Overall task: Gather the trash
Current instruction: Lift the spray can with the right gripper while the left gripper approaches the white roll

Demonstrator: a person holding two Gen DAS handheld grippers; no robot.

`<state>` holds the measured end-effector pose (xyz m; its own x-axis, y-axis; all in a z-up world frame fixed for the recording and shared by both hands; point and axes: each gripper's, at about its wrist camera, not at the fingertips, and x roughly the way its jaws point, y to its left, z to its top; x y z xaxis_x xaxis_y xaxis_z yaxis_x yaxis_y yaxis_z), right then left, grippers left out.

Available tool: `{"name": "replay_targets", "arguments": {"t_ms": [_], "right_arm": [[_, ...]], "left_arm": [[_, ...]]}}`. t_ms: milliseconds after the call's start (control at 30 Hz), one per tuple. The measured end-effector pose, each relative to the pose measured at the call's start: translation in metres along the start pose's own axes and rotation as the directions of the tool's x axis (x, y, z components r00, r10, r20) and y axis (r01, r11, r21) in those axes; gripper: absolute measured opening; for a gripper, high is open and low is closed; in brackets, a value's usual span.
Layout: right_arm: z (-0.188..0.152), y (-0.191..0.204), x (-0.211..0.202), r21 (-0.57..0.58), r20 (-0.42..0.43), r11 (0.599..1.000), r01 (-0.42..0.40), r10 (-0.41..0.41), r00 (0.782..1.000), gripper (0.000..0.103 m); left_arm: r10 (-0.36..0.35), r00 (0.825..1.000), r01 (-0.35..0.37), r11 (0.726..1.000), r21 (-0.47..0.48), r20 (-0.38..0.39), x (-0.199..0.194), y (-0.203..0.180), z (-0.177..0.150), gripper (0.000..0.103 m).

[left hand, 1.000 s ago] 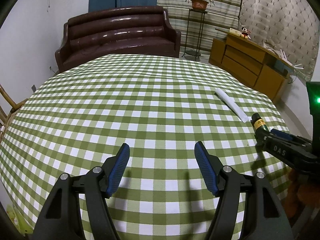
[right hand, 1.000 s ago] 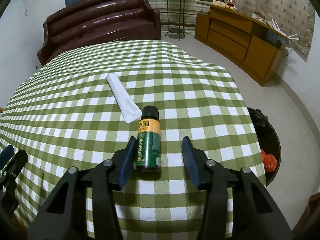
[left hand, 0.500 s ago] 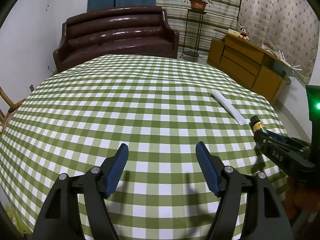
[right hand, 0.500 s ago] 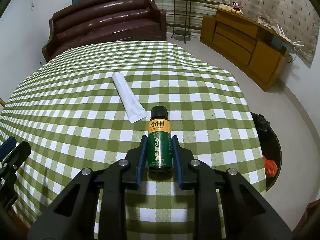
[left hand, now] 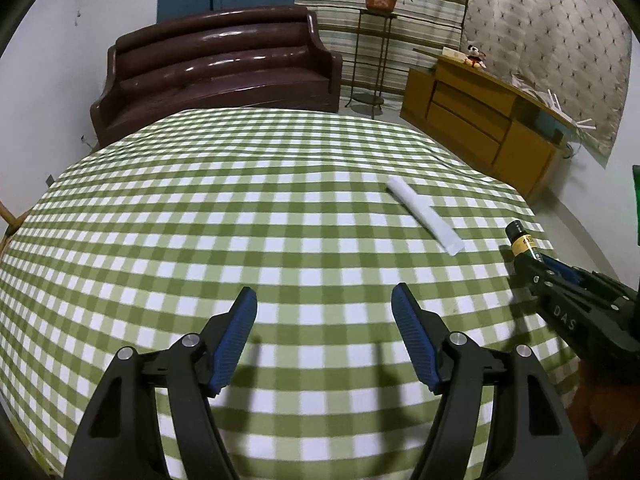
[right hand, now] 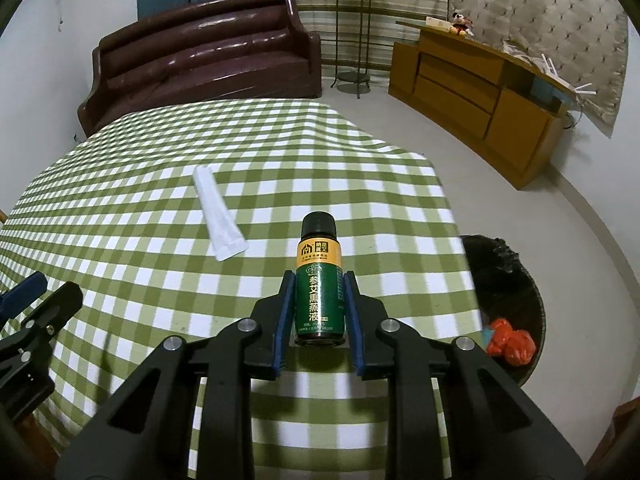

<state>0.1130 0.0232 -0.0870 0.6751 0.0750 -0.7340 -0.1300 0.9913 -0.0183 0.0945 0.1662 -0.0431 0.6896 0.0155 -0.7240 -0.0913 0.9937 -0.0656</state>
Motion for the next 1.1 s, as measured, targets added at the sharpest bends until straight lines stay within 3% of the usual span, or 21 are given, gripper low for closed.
{"name": "replay_targets", "arguments": {"t_ms": [533, 1100], "right_arm": [[0.014, -0.062, 0.011, 0.064, 0.010, 0.998, -0.016, 0.015, 1.000, 0.023], [0.024, -0.075, 0.018, 0.073, 0.025, 0.995, -0.070, 0.069, 0.997, 0.023]], "left_arm": [[-0.008, 0.999, 0.010, 0.998, 0.060, -0.036, 0.036, -0.058, 0.029, 0.068], [0.053, 0.991, -0.045, 0.996, 0.073, -0.119, 0.084, -0.085, 0.054, 0.068]]}}
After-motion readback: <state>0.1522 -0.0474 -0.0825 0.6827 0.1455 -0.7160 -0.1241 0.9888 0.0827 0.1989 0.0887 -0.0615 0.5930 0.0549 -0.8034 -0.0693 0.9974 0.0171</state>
